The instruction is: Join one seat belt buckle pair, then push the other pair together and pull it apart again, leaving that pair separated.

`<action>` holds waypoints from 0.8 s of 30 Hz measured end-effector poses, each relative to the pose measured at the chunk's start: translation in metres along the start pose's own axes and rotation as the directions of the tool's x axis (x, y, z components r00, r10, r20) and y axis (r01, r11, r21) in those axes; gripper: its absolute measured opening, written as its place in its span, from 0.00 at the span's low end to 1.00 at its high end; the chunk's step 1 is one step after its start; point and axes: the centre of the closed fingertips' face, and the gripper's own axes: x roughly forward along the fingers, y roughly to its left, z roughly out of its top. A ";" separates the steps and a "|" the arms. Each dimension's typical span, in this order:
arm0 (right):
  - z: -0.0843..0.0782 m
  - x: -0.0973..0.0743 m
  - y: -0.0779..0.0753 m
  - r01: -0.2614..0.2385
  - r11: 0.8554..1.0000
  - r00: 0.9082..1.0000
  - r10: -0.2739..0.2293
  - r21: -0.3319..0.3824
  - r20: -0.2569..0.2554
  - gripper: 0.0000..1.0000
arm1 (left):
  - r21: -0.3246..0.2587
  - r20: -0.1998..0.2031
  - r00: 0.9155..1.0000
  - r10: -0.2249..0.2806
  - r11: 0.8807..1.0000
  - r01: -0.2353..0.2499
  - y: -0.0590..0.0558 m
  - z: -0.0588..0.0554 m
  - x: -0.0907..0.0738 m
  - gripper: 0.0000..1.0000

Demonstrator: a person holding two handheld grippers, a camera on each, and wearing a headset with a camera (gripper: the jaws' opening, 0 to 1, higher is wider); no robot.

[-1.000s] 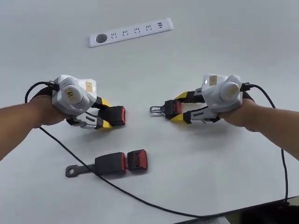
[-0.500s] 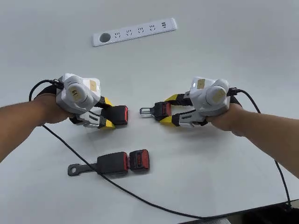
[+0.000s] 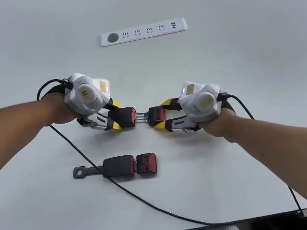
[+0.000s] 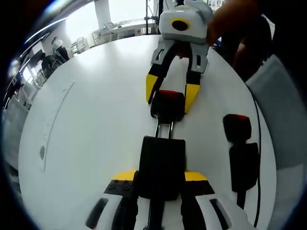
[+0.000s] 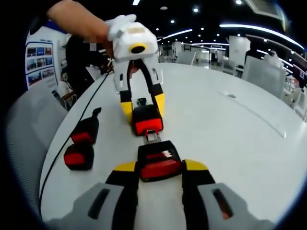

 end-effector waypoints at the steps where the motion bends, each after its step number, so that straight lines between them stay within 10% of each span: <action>1: -0.001 -0.001 -0.001 -0.001 1.000 1.000 0.001 0.006 0.002 0.34 | 0.001 0.001 1.000 0.000 1.000 0.000 0.000 0.000 0.000 0.35; 24: 0.005 0.016 0.006 -0.013 1.000 0.998 0.012 -0.005 -0.065 0.33 | 0.073 -0.032 0.999 -0.019 0.997 0.021 -0.003 0.001 0.002 0.34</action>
